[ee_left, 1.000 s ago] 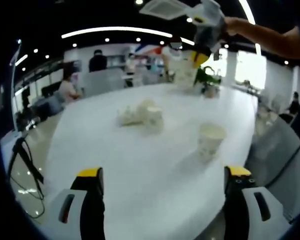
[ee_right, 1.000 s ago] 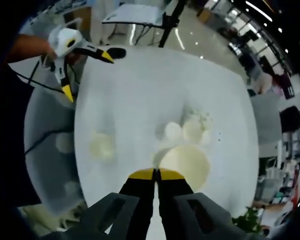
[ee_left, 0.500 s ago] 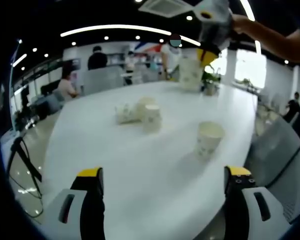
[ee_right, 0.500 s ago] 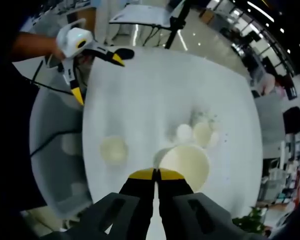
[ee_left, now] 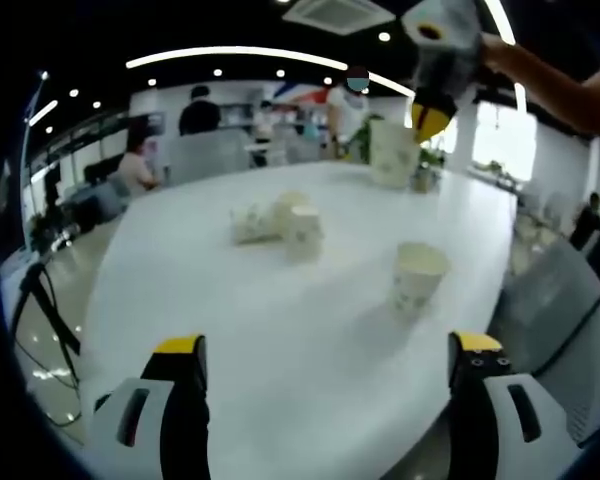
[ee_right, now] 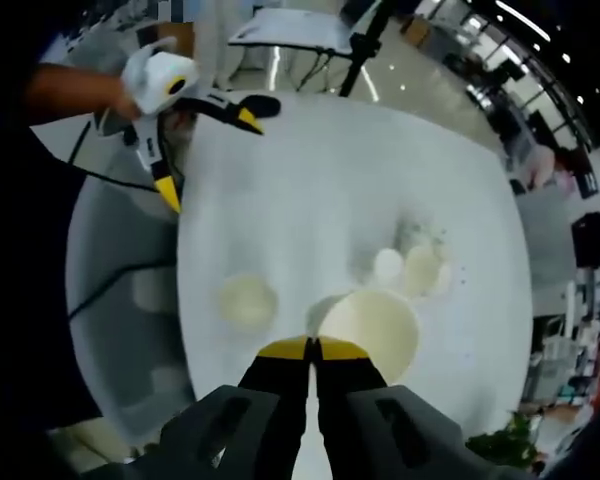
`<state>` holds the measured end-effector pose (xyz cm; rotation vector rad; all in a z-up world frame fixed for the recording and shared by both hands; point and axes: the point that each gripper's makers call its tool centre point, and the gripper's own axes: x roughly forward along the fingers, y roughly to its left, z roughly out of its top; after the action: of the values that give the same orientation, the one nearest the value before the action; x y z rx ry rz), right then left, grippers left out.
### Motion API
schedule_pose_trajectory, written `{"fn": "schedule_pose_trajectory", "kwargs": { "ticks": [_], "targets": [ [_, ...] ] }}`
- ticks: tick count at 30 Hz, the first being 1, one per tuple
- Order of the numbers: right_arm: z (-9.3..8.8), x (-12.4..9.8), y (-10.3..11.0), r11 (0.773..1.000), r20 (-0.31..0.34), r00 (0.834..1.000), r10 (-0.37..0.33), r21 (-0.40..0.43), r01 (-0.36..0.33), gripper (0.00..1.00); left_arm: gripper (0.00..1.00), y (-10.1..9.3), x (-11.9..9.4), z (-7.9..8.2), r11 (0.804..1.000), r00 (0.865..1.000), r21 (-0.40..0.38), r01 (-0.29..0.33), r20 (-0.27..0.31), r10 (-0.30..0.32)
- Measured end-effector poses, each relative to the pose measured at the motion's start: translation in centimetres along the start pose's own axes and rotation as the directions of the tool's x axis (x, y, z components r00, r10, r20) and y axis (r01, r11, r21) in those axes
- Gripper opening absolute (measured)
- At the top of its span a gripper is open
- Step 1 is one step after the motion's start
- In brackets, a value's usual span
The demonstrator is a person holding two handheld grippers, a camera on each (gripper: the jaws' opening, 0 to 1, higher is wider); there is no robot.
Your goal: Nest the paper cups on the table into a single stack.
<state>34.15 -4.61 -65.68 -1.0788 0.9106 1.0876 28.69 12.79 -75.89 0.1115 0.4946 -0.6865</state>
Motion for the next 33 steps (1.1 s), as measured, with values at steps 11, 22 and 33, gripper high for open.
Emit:
{"fn": "schedule_pose_trajectory", "kwargs": {
  "ticks": [11,22,33],
  "targets": [
    [0.0,-0.1,1.9,0.999,-0.017,1.0,0.006,-0.034,-0.006,0.0,0.98,-0.5,0.2,0.0,1.0,1.0,-0.014,0.006,-0.001,-0.006],
    [0.6,-0.1,4.3,0.998,-0.024,0.999,0.023,-0.051,-0.024,0.0,0.98,-0.6,0.4,-0.5,1.0,1.0,-0.021,0.009,-0.004,-0.009],
    [0.8,-0.1,6.3,0.995,-0.043,0.998,0.035,-0.097,-0.039,0.0,0.98,-0.8,0.5,-0.7,0.999,1.0,-0.03,0.009,-0.002,-0.01]
  ]
}}
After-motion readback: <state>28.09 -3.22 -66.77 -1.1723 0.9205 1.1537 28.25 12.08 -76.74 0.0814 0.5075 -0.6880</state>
